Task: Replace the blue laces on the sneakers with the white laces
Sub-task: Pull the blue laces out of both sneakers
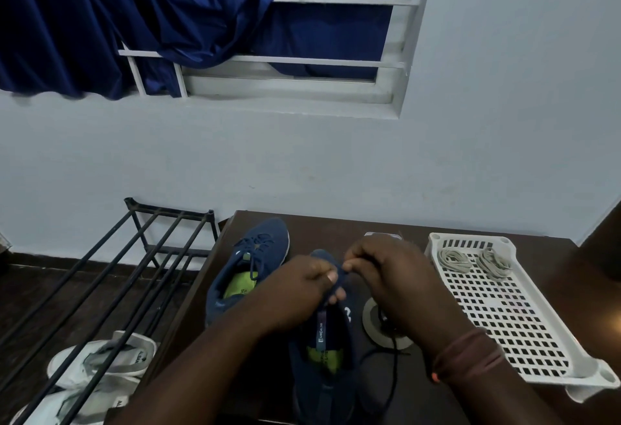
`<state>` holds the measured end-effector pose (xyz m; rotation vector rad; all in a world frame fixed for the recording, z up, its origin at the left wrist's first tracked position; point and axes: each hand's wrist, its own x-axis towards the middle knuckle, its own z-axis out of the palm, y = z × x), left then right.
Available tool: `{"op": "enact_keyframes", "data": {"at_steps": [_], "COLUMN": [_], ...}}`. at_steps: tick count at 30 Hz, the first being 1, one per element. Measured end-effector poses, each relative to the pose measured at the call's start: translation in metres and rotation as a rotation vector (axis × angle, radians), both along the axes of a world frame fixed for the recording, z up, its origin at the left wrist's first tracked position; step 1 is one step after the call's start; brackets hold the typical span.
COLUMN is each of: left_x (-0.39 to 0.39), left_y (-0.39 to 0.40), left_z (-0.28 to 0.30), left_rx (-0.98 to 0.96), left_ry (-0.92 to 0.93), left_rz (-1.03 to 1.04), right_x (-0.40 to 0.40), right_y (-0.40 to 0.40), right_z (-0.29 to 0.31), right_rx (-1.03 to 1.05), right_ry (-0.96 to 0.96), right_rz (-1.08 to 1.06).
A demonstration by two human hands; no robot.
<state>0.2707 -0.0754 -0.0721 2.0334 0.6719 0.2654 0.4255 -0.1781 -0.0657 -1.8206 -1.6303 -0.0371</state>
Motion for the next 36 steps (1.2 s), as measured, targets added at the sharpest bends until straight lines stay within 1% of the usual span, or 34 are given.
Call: {"op": "enact_keyframes", "data": {"at_steps": [1, 3, 5, 7, 11, 13, 14, 15, 17, 18, 19, 21, 22, 23, 25, 26, 27, 29, 30, 33, 36], "left_x": [-0.001, -0.001, 0.0, 0.001, 0.001, 0.003, 0.004, 0.005, 0.005, 0.005, 0.004, 0.002, 0.001, 0.0, -0.001, -0.001, -0.001, 0.0, 0.0, -0.002, 0.0], "left_y": [-0.002, -0.005, -0.004, 0.0, 0.007, 0.01, 0.011, 0.012, 0.012, 0.01, 0.008, 0.007, 0.006, 0.004, 0.0, -0.002, -0.002, 0.001, 0.003, 0.006, 0.008], "left_z": [0.002, 0.005, 0.006, 0.005, 0.008, 0.008, 0.009, 0.007, 0.005, 0.005, 0.004, 0.003, 0.002, 0.001, 0.002, 0.004, 0.004, 0.006, 0.007, 0.009, 0.01], "left_rx": [-0.089, -0.204, -0.367, -0.572, -0.836, -0.892, -0.853, -0.757, -0.523, -0.439, -0.333, -0.034, 0.068, 0.072, -0.128, -0.246, -0.341, -0.516, -0.59, -0.733, -0.874], "left_ry": [-0.005, -0.042, -0.138, -0.25, -0.465, -0.555, -0.56, -0.518, -0.367, -0.301, -0.231, -0.088, -0.032, -0.006, -0.021, -0.046, -0.077, -0.169, -0.218, -0.34, -0.508], "left_rz": [-0.04, -0.091, -0.087, -0.059, 0.051, 0.163, 0.209, 0.251, 0.291, 0.295, 0.279, 0.201, 0.155, 0.116, 0.045, 0.008, -0.009, -0.02, -0.028, -0.034, 0.088], "right_x": [0.002, 0.006, 0.008, 0.009, 0.005, -0.004, -0.009, -0.013, -0.02, -0.021, -0.021, -0.017, -0.014, -0.011, -0.003, -0.001, 0.001, 0.004, 0.005, 0.005, -0.004], "right_y": [-0.001, -0.002, -0.002, -0.001, 0.001, 0.003, 0.004, 0.005, 0.006, 0.007, 0.006, 0.006, 0.006, 0.006, 0.005, 0.003, 0.001, -0.001, -0.001, 0.001, 0.004], "right_z": [0.001, 0.001, -0.006, -0.014, -0.027, -0.029, -0.03, -0.031, -0.033, -0.031, -0.027, -0.019, -0.014, -0.01, -0.005, -0.005, -0.005, -0.01, -0.013, -0.023, -0.031], "right_rx": [0.018, 0.044, 0.036, -0.013, -0.162, -0.27, -0.318, -0.344, -0.301, -0.257, -0.204, -0.096, -0.057, -0.028, 0.021, 0.042, 0.057, 0.063, 0.038, -0.091, -0.202], "right_ry": [0.036, 0.152, 0.3, 0.376, 0.284, 0.237, 0.211, 0.182, 0.126, 0.11, 0.105, 0.073, 0.036, -0.005, -0.069, -0.058, -0.001, 0.176, 0.229, 0.268, 0.173], "right_rz": [-0.02, -0.057, -0.08, -0.092, -0.04, 0.047, 0.092, 0.128, 0.147, 0.122, 0.092, 0.038, 0.019, -0.001, -0.043, -0.056, -0.065, -0.079, -0.085, -0.045, 0.044]}}
